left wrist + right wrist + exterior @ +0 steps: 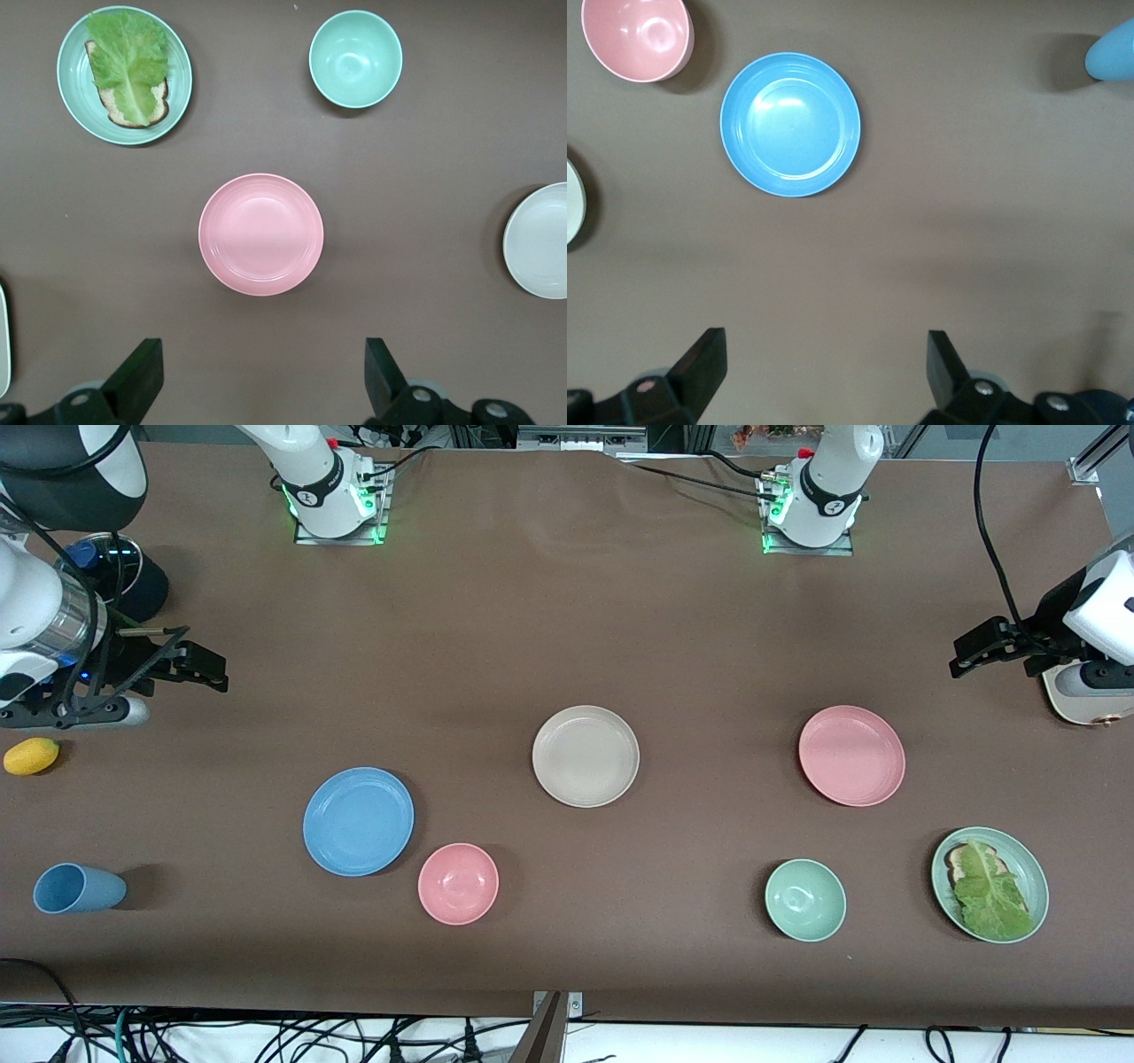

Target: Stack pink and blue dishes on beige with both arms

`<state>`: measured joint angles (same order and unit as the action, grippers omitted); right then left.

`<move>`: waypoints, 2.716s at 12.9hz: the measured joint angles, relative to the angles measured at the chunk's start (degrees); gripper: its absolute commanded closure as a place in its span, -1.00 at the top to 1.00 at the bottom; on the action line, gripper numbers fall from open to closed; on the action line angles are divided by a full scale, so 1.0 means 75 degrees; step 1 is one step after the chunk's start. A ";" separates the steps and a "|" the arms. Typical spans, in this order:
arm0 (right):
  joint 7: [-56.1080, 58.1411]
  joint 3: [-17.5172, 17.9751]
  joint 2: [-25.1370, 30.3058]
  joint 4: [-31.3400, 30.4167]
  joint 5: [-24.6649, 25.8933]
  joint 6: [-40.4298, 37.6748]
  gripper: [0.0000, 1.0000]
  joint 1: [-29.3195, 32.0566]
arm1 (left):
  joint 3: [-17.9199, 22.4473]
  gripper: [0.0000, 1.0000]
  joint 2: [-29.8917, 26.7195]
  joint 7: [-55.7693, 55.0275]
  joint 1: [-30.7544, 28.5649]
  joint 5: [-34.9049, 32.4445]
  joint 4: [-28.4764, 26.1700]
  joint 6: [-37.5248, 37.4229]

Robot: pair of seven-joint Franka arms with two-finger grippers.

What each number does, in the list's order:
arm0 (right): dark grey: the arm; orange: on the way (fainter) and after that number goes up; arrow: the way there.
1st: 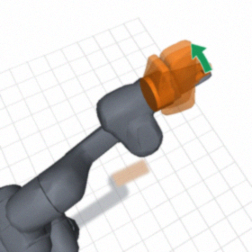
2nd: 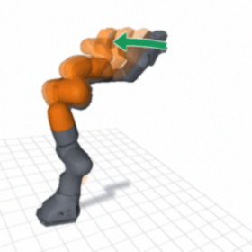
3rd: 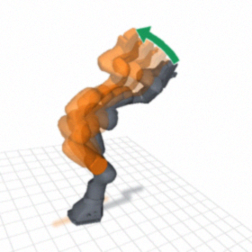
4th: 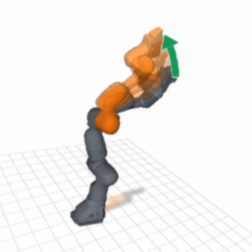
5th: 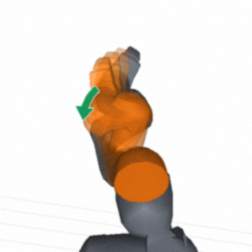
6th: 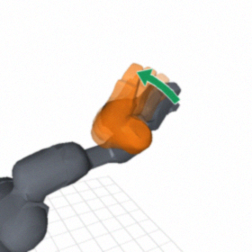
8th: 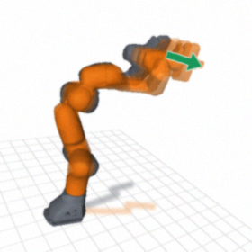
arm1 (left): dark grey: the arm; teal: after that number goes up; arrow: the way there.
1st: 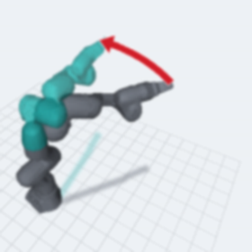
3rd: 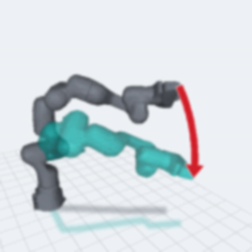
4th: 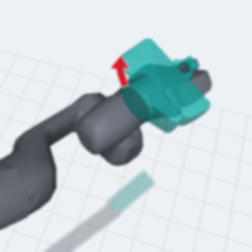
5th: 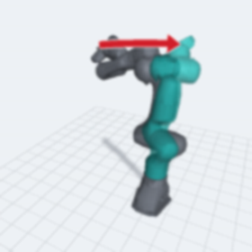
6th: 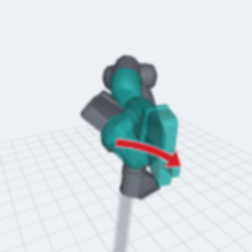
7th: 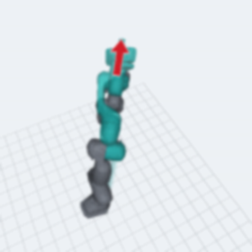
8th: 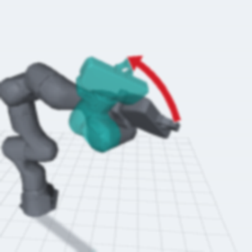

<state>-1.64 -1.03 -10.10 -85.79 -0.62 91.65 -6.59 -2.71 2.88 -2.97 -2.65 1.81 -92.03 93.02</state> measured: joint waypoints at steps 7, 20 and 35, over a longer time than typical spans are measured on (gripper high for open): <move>0.0000 -0.0001 0.0000 0.0000 0.0000 0.0002 1.00 0.0001 | 0.0165 1.00 0.0927 -0.0109 -0.0121 -0.0250 0.0006 0.0028; 0.0000 0.0000 0.0003 -0.0004 0.0000 0.0012 1.00 0.0002 | 0.0170 1.00 0.3729 -0.0154 -0.0546 -0.0382 -0.0555 0.1661; 0.0000 0.0000 0.0003 -0.0005 0.0000 0.0008 1.00 0.0002 | 0.0098 -0.84 0.3479 0.1445 -0.1459 -0.0256 -0.3102 0.4748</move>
<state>-1.64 -1.03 -10.07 -85.82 -0.62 91.71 -6.57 -1.98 28.98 7.87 -13.60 -0.12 -115.29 128.63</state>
